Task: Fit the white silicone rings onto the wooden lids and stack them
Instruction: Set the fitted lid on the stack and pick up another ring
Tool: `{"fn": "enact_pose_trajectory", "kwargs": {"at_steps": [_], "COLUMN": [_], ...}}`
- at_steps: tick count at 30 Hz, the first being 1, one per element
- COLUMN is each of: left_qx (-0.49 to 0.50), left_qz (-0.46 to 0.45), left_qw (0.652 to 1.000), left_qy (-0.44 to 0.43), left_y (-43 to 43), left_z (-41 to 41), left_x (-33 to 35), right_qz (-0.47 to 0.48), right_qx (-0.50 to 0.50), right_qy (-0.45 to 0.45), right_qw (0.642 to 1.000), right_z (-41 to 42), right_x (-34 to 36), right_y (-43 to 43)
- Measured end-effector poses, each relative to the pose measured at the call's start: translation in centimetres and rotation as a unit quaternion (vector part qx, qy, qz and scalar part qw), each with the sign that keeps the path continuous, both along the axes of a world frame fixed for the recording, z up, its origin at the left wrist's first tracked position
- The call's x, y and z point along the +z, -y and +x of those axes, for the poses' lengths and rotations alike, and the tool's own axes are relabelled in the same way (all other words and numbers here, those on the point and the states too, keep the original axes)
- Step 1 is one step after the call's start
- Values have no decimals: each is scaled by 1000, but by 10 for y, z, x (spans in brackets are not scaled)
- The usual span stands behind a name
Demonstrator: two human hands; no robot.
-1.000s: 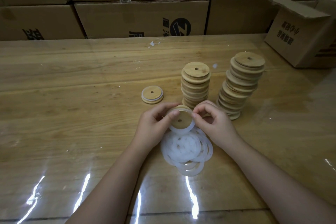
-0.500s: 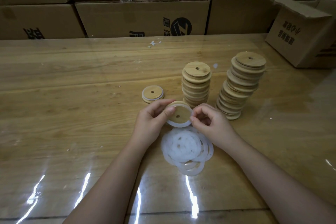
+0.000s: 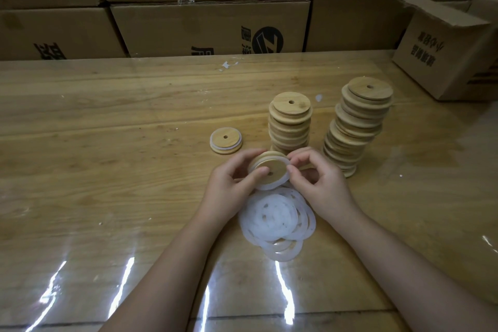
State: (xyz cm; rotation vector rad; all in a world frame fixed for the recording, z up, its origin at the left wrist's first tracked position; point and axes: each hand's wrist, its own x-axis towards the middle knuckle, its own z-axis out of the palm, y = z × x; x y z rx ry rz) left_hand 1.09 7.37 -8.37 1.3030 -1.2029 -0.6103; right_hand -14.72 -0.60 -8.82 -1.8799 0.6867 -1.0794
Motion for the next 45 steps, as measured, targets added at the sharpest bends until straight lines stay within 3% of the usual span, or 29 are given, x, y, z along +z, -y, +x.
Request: {"fn": "enact_pose_trajectory", "kwargs": {"at_steps": [6, 23, 27, 33, 38, 45], "left_qx": [3, -27, -18, 13, 41, 50], "left_qz": [4, 0, 23, -17, -51, -48], "left_qw": [999, 990, 996, 992, 990, 986], "left_qy": [-43, -137, -86, 122, 125, 154], "left_y": [2, 2, 1, 2, 4, 5], "left_z": [0, 3, 1, -5, -2, 0], "left_x": [1, 3, -1, -5, -5, -7], "right_qz": [73, 35, 13, -41, -91, -87], "right_qx": [0, 4, -3, -3, -22, -31], "right_qy": [10, -38, -22, -7, -20, -18], "right_qw": [997, 999, 1000, 999, 995, 996], "right_z": [0, 1, 2, 2, 2, 2], "right_x": [-1, 0, 1, 3, 2, 1], "right_y": [3, 0, 0, -2, -1, 1]}}
